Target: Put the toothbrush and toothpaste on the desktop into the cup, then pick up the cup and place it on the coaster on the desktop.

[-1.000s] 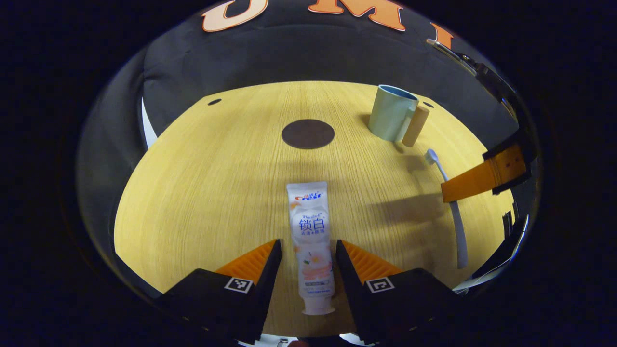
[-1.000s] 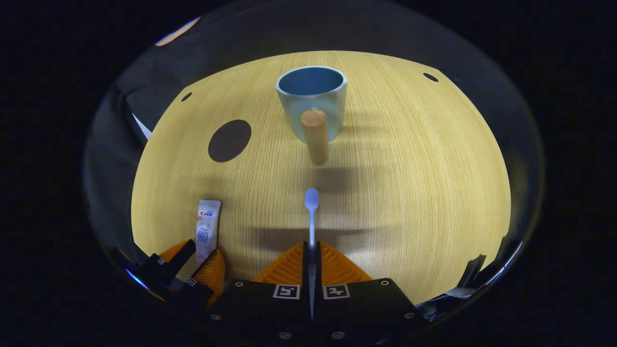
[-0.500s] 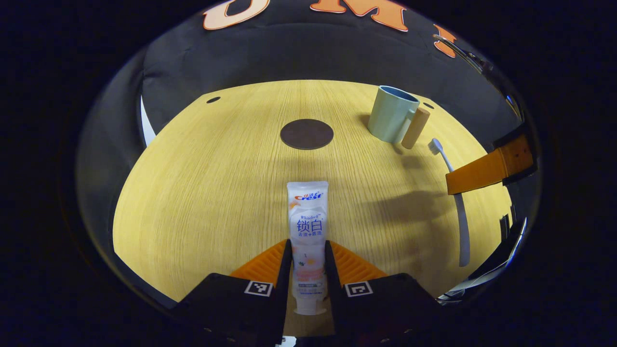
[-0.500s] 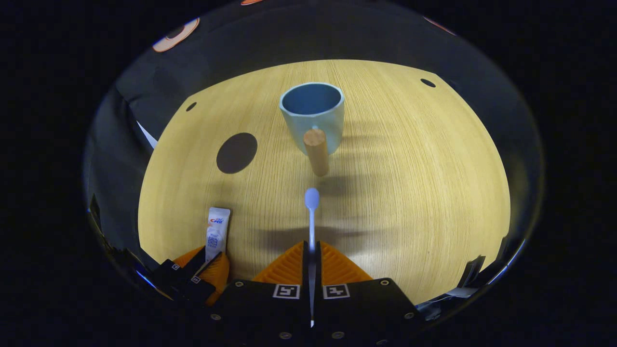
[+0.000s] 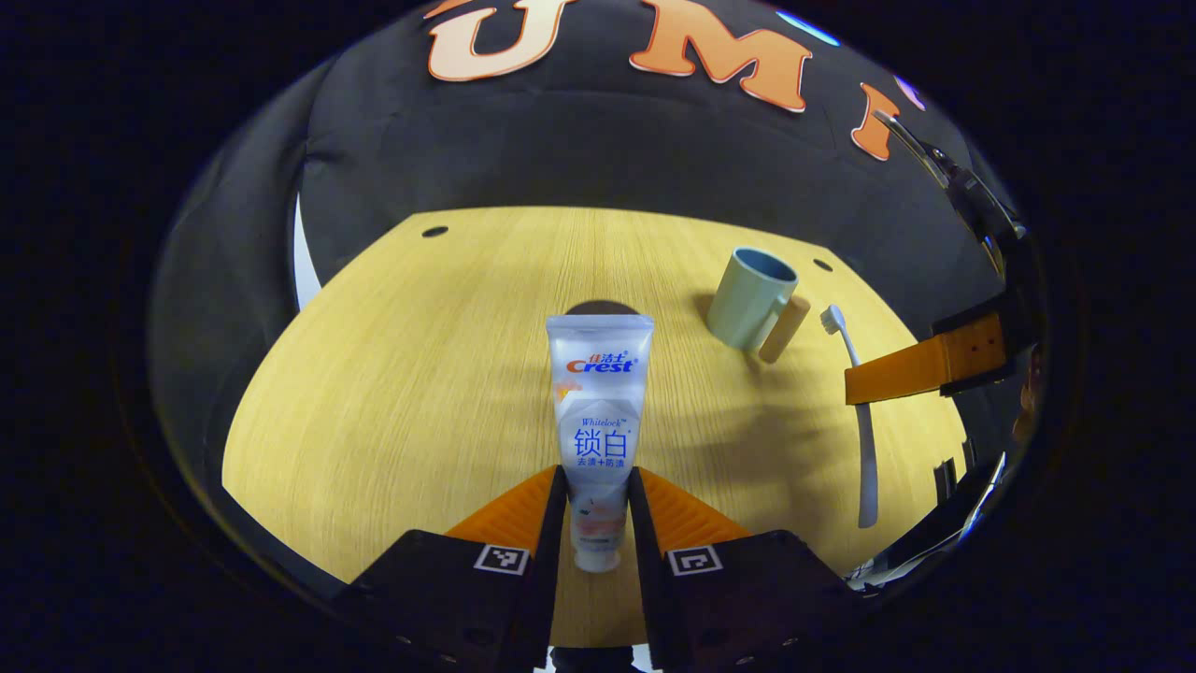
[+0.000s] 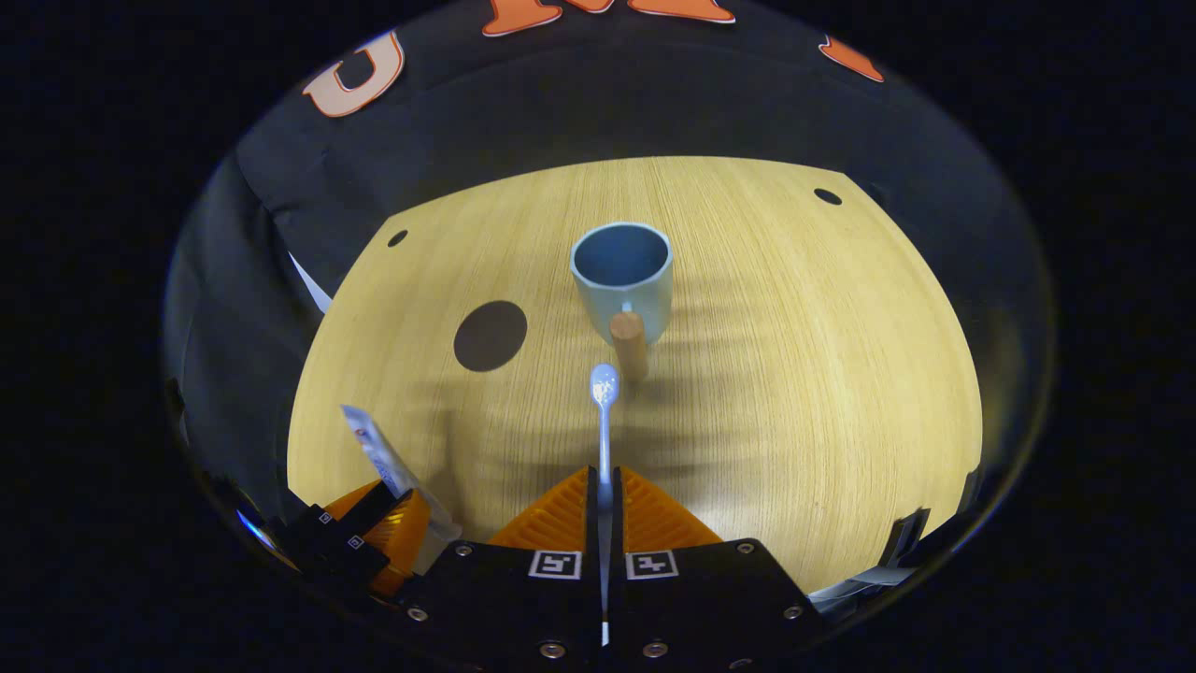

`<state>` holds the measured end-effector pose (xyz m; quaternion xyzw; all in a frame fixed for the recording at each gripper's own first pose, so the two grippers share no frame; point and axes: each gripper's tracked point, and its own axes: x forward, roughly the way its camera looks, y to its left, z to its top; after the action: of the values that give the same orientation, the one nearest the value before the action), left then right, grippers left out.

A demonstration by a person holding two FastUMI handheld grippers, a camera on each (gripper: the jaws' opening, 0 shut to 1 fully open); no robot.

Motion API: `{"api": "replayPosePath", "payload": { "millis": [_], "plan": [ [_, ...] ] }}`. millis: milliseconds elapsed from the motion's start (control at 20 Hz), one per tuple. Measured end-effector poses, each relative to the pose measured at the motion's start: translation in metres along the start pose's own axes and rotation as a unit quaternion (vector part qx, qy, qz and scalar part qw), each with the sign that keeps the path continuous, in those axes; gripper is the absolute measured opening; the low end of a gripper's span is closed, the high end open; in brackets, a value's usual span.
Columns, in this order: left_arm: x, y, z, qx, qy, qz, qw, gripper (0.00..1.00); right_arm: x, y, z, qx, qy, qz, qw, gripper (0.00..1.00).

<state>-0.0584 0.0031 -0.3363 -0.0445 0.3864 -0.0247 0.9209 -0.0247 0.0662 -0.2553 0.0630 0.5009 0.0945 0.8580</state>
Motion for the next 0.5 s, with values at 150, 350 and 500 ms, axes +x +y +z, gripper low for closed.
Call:
{"api": "replayPosePath", "payload": {
  "millis": [150, 350, 500],
  "plan": [
    [-0.014, 0.0, 0.02, -0.001, -0.028, -0.005, 1.0, 0.34, -0.013, 0.001, 0.014, -0.007, -0.027, 0.0, 1.0, 0.03],
    [-0.027, -0.005, 0.052, 0.005, -0.068, -0.009, 0.998, 0.34, -0.033, 0.005, 0.041, -0.026, -0.073, 0.003, 0.997, 0.03],
    [-0.039, -0.009, 0.089, 0.012, -0.109, -0.012, 0.994, 0.34, -0.046, 0.009, 0.075, -0.035, -0.116, 0.008, 0.993, 0.03]
  ]
}}
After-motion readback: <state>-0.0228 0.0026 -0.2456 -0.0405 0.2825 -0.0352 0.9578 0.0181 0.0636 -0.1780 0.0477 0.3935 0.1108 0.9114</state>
